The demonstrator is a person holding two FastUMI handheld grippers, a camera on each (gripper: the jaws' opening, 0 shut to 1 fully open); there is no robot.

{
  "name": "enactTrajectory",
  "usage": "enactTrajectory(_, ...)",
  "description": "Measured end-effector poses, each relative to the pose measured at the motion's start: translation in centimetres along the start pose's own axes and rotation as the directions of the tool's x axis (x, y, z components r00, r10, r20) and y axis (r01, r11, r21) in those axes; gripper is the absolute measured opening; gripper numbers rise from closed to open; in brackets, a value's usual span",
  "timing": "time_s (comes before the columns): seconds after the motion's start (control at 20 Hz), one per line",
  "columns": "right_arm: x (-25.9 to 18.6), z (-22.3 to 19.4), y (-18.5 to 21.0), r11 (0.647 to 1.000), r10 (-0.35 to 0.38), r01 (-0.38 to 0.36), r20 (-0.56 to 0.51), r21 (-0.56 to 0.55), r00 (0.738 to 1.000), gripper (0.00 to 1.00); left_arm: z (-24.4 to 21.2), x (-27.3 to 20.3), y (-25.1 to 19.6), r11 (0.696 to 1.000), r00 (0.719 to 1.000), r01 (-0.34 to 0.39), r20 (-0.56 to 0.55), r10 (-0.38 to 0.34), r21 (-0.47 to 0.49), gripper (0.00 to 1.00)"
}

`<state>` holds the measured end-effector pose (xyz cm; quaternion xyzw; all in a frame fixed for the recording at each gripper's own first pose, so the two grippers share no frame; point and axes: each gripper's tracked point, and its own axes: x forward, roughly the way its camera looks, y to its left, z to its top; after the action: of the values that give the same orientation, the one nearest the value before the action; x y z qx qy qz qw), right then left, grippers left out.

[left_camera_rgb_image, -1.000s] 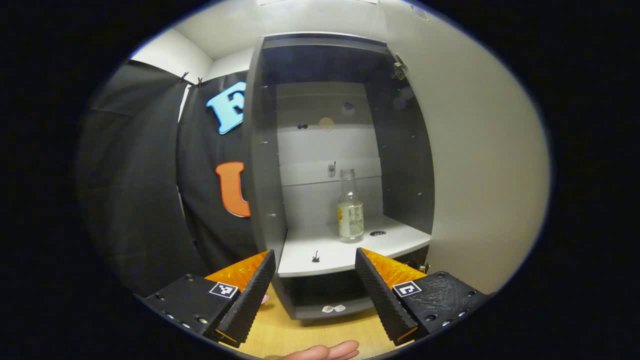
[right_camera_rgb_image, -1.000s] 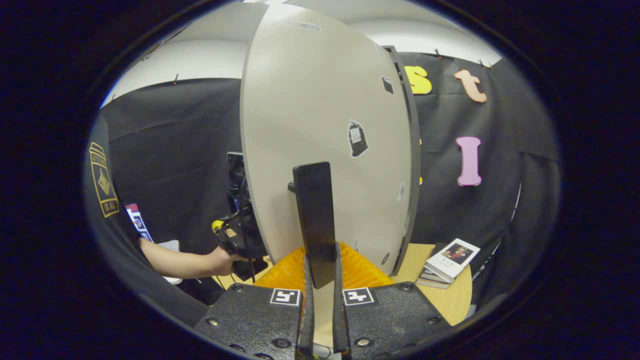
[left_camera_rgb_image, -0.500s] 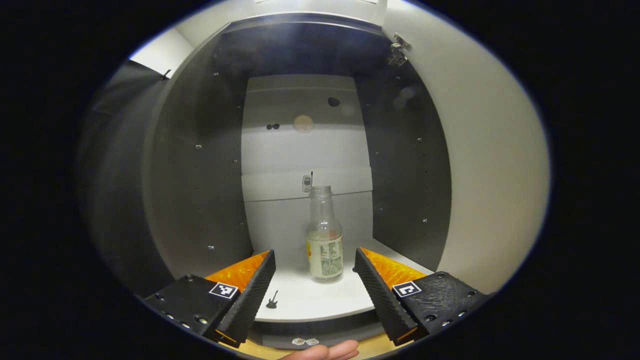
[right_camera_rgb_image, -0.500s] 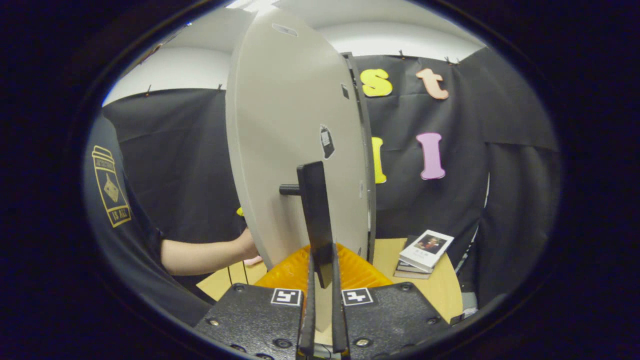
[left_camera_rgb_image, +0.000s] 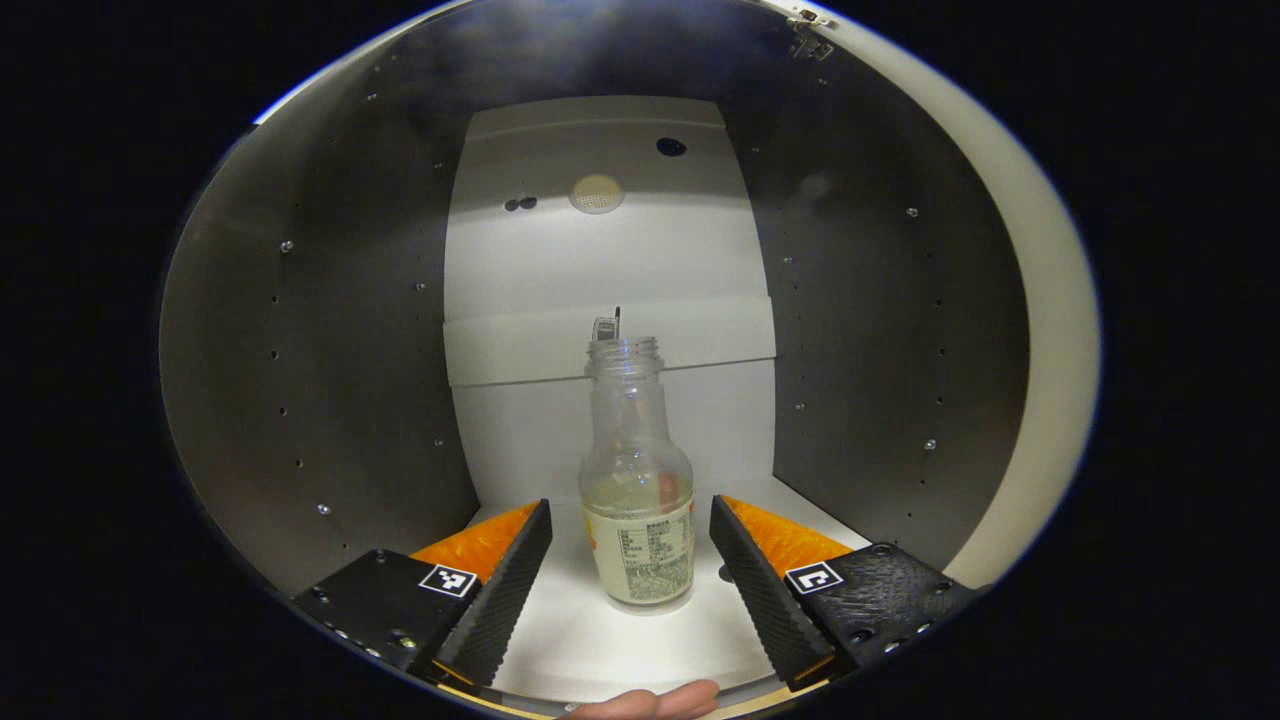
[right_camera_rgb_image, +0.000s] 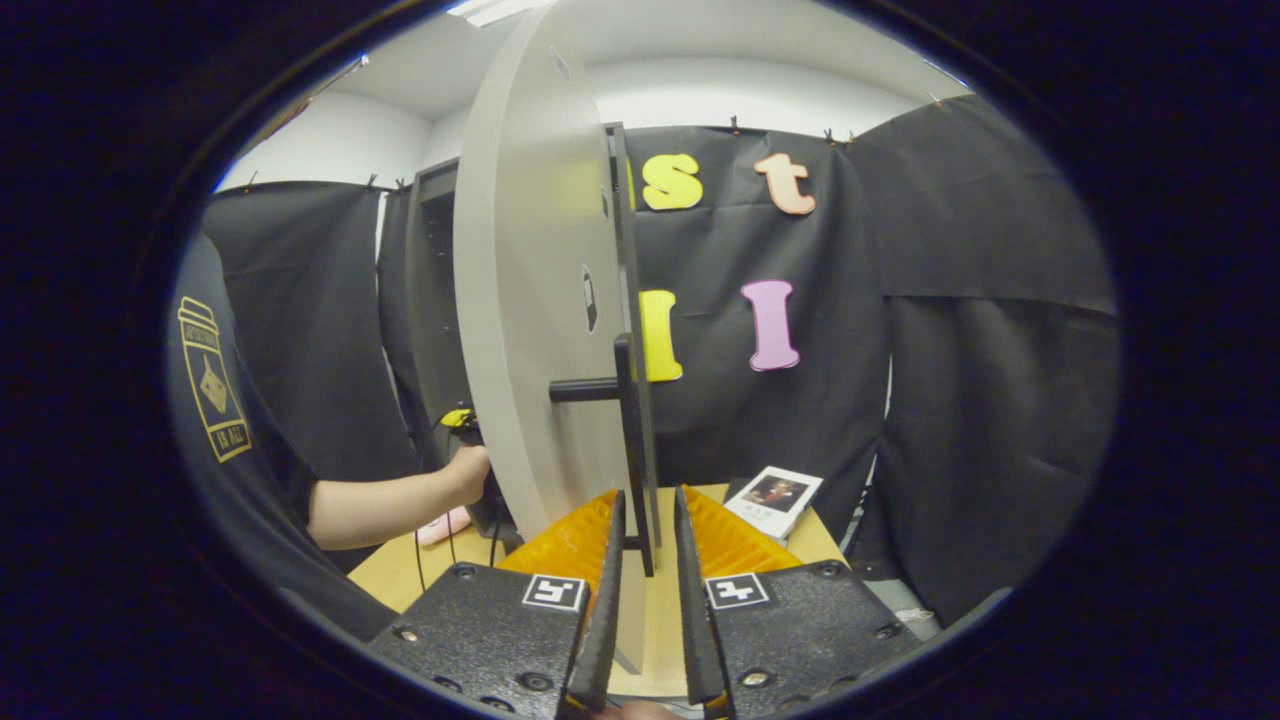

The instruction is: Open the cabinet door with the right hand, grasp the bottle in the cabinet with the left hand and place it on the coaster, then close the cabinet door with the right hand.

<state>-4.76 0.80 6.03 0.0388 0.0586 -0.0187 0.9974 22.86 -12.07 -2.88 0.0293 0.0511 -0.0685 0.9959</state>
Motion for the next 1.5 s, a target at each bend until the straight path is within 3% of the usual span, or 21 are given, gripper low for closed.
enactTrajectory(0.15, -0.1, 0.3, -2.0, 0.998, -0.058, 0.058, 0.007, 0.023, 0.998, 0.3, 0.0, 1.1, -0.1, 1.0, 1.0, 0.002, 0.007, -0.002, -0.007, 0.96)
enactTrajectory(0.25, 0.0, 0.3, -1.7, 0.998, -0.056, 0.055, 0.014, 0.036, 0.998, 0.39, -0.2, 1.8, -0.4, 1.0, 1.0, 0.006, -0.003, -0.006, -0.007, 0.96)
enactTrajectory(0.4, -0.1, 0.3, -2.4, 0.996, -0.085, 0.085, 0.023, 0.029, 0.996, 0.47, 0.3, 2.8, 0.2, 0.998, 0.999, -0.049, 0.014, 0.048, 0.038, 0.96)
enactTrajectory(0.6, -0.1, 0.3, -2.6, 0.995, -0.093, 0.092, 0.02, 0.044, 0.995, 0.63, 0.3, 3.8, -0.2, 0.999, 0.999, -0.043, 0.006, 0.043, 0.005, 0.96)
enactTrajectory(0.75, -0.4, 0.3, -3.6, 0.99, -0.134, 0.133, 0.023, 0.037, 0.991, 0.66, -0.1, 4.3, -0.3, 0.999, 0.999, -0.044, -0.005, 0.044, -0.015, 0.96)
enactTrajectory(0.8, -0.5, 0.3, -3.7, 0.989, -0.144, 0.143, 0.022, 0.04, 0.989, 0.75, -0.1, 4.3, -0.2, 0.999, 0.999, -0.046, -0.004, 0.046, -0.015, 0.96)
enactTrajectory(0.9, -0.6, 0.3, -3.8, 0.988, -0.152, 0.152, 0.021, 0.03, 0.988, 0.82, 0.1, 4.5, -0.4, 0.999, 0.999, -0.045, 0.004, 0.045, -0.018, 0.96)
enactTrajectory(1.25, -0.7, 0.3, -3.9, 0.987, -0.162, 0.161, 0.028, 0.014, 0.986, 0.83, 0.3, 4.5, -0.1, 0.998, 0.998, -0.063, 0.004, 0.063, -0.005, 0.93)
enactTrajectory(1.3, -0.6, 0.3, -3.9, 0.987, -0.162, 0.161, 0.03, 0.015, 0.986, 0.82, 0.1, 4.4, 0.3, 0.997, 0.997, -0.072, 0.0, 0.072, -0.001, 0.73)
enactTrajectory(1.5, -0.8, 0.4, -4.1, 0.986, -0.169, 0.168, 0.054, 0.02, 0.984, 0.82, 0.2, 4.3, -0.1, 0.998, 0.998, -0.058, -0.012, 0.058, -0.025, 0.75)
